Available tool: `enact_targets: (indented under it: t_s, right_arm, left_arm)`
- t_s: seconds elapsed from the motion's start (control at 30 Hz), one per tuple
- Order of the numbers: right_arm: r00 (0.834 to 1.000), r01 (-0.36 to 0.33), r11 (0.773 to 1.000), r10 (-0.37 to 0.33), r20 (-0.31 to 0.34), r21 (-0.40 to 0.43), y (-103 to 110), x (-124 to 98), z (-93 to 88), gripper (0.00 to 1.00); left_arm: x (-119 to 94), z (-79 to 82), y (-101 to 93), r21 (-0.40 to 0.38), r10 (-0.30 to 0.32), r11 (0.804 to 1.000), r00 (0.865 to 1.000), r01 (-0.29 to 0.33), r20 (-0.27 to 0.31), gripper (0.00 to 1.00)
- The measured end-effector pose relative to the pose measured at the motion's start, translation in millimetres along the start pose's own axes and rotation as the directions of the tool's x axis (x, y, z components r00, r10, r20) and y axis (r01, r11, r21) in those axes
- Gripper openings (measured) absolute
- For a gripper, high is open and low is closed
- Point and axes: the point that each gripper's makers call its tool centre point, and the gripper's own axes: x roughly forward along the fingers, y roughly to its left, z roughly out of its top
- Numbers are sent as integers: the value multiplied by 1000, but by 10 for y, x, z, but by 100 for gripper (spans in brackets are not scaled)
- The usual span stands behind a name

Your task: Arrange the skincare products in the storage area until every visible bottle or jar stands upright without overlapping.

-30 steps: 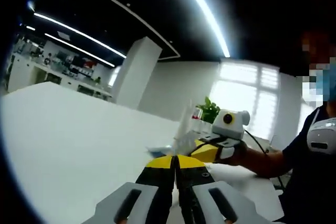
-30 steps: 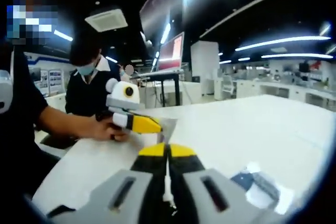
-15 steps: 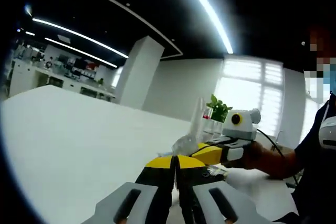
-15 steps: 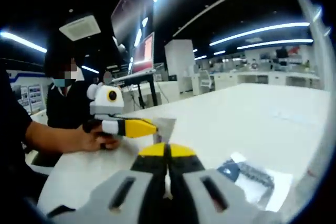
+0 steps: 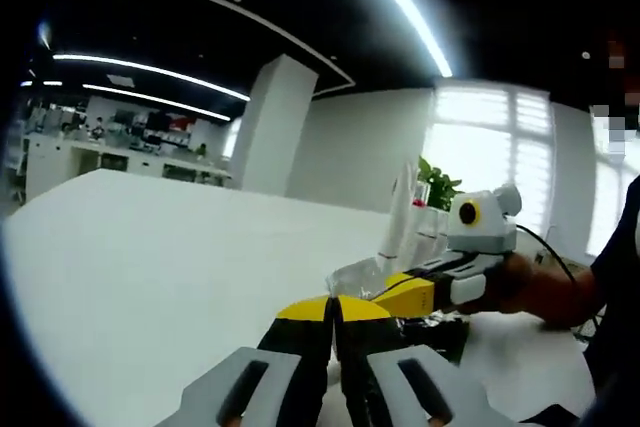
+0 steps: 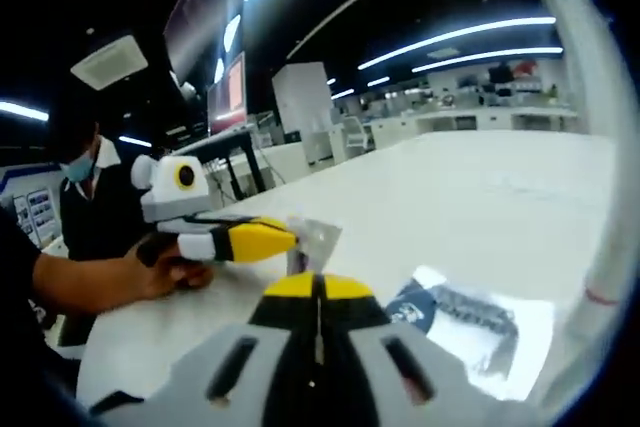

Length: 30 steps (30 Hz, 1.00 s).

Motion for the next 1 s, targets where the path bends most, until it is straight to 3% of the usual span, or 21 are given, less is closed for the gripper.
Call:
enact_targets:
  t_s: [0.6, 1.0]
  right_arm:
    - [996, 56, 997, -59, -62, -46, -141, 61, -148, 0]
    - [986, 108, 972, -131, -102, -206, -211, 102, -222, 2]
  left_arm:
    - [96, -105, 117, 85, 59, 995, 996, -52, -72, 0]
    - [185, -183, 190, 146, 102, 986, 987, -84, -125, 0]
